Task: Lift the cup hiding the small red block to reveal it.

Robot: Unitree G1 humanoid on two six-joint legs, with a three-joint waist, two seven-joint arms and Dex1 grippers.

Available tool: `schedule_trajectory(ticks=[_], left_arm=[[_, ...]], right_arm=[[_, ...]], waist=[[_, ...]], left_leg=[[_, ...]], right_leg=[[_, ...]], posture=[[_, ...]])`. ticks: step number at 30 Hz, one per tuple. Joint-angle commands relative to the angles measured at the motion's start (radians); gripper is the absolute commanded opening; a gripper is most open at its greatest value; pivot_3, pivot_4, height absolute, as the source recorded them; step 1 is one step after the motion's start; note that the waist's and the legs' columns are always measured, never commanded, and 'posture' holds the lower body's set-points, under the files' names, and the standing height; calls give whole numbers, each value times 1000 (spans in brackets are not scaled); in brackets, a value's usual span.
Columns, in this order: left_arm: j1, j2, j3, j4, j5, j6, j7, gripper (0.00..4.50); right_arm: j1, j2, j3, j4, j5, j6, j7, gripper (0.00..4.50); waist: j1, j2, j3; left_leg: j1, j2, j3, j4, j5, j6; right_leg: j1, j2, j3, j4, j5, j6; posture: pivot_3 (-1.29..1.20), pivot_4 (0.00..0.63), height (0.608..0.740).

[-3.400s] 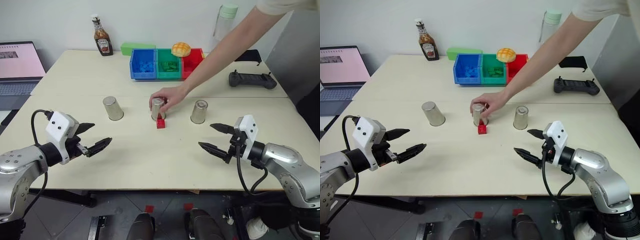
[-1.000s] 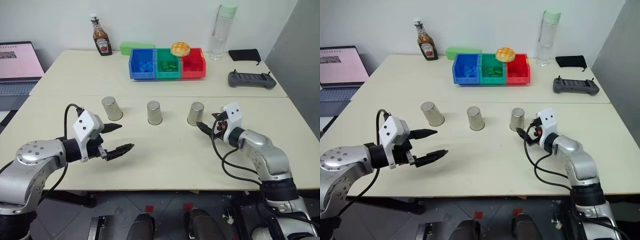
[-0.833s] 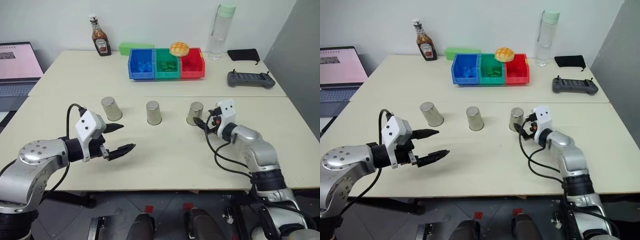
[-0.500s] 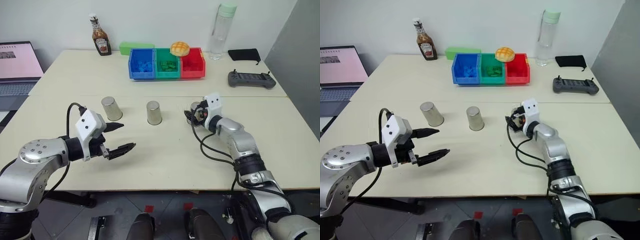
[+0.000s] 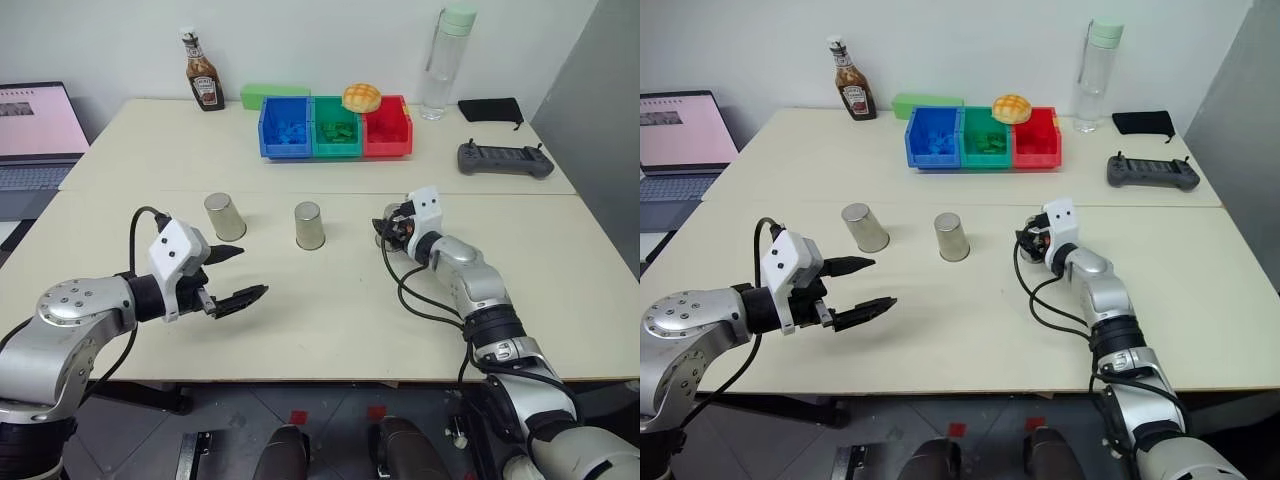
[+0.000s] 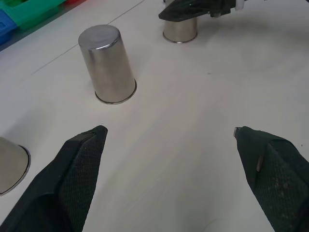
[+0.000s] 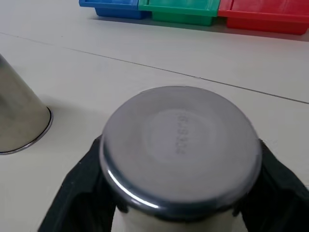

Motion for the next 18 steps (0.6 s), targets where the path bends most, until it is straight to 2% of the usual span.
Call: schedule_trajectory(ticks=[1,9,13,18], left_arm=[[-24,7,13,-4,4,-18,2,4500],[-37,6,10,-7,0,-7,3,4500],[-42,-2,16,-22,-22,11,6,4500],[-35,4,17,-48,-45,30,-3,4500]], right_arm=[[1,0,-24,-63,12,-20,9,2722],[1,-18,-40,-238,45,0,39,2721],[21,-64,-47,-358,42,43,40,2721],[108,-171,-44,-474,-27,85,19,2721]], waist=[[0,0,0],[1,0,0],[2,1,0],[6,0,0]], left_leg=[[0,0,0,0,0,0],[0,0,0,0,0,0],[0,0,0,0,0,0],[-1,-1,0,0,0,0]], right_leg=[[0,0,0,0,0,0],[0,0,0,0,0,0],[0,0,0,0,0,0],[0,-1,-1,-1,0,0]], posture=[[0,150,740],[0,150,740],[0,150,740],[0,150,740]])
